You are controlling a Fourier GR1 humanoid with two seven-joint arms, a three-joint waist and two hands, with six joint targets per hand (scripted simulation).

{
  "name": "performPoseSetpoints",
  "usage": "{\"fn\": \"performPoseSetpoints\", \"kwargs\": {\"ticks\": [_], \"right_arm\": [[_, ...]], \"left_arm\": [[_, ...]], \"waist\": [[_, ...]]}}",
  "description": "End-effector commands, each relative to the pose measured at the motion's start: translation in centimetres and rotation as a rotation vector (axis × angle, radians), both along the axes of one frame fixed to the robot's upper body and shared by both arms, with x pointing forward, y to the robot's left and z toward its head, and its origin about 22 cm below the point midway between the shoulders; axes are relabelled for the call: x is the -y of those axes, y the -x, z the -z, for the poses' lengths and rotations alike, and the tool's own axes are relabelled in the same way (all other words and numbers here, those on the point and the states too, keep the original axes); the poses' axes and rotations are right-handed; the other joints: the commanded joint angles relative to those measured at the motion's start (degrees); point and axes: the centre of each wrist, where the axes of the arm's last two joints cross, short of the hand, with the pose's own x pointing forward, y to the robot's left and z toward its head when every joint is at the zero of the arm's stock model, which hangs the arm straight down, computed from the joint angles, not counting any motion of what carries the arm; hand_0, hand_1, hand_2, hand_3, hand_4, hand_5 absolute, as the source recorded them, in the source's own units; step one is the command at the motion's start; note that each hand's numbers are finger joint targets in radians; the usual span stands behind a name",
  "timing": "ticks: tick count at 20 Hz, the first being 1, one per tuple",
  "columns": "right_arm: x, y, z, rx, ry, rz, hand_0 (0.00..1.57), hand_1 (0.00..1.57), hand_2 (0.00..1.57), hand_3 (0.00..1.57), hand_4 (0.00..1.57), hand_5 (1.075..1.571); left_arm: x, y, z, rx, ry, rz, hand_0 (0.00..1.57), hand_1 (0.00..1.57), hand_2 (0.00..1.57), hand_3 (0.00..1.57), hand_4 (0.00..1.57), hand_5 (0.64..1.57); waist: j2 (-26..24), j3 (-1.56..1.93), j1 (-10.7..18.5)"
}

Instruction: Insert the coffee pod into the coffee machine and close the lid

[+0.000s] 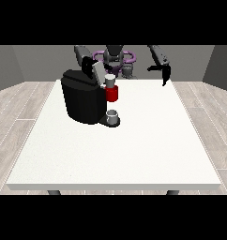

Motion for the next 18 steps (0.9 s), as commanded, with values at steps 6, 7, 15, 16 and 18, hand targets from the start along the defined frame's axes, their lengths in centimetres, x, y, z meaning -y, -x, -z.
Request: {"fn": "performPoseSetpoints", "kwargs": {"ticks": [6, 7, 15, 16, 18], "right_arm": [[-4.4, -0.8, 0.0, -0.01, 0.073, -0.036, 0.0, 0.0, 0.0, 0.0, 0.36, 1.571], [-5.1, -1.1, -1.7, -0.005, 0.076, -0.062, 0.0, 0.0, 0.0, 0.0, 0.42, 1.571], [-7.0, -2.1, -6.0, 0.057, 0.137, -0.046, 0.0, 0.0, 0.0, 0.0, 0.35, 1.571], [-7.1, -1.8, -5.4, 0.051, 0.169, -0.058, 0.0, 0.0, 0.0, 0.0, 0.37, 1.571], [-7.3, -2.2, -6.6, 0.083, 0.204, -0.03, 0.0, 0.0, 0.0, 0.0, 0.44, 1.571]], "left_arm": [[0.2, -0.8, -0.5, -0.028, -0.005, 0.039, 0.0, 0.0, 0.0, 0.0, 0.39, 1.571], [-0.9, -1.6, -0.8, -0.01, -0.003, 0.005, 0.0, 0.0, 0.0, 0.0, 0.39, 1.571], [0.3, -2.2, -0.4, 0.003, 0.018, 0.081, 0.0, 0.0, 0.0, 0.0, 0.37, 1.571], [-0.9, -2.0, -0.3, -0.01, 0.024, 0.052, 0.0, 0.0, 0.0, 0.0, 0.4, 1.571], [0.0, -2.8, -1.0, 0.01, 0.02, 0.071, 0.0, 0.0, 0.0, 0.0, 0.32, 1.571]], "waist": [[0.03, 0.39, 3.31], [0.77, 0.37, 1.72], [2.72, 0.35, 4.97], [2.13, 0.35, 4.07], [2.47, 0.36, 5.56]]}}
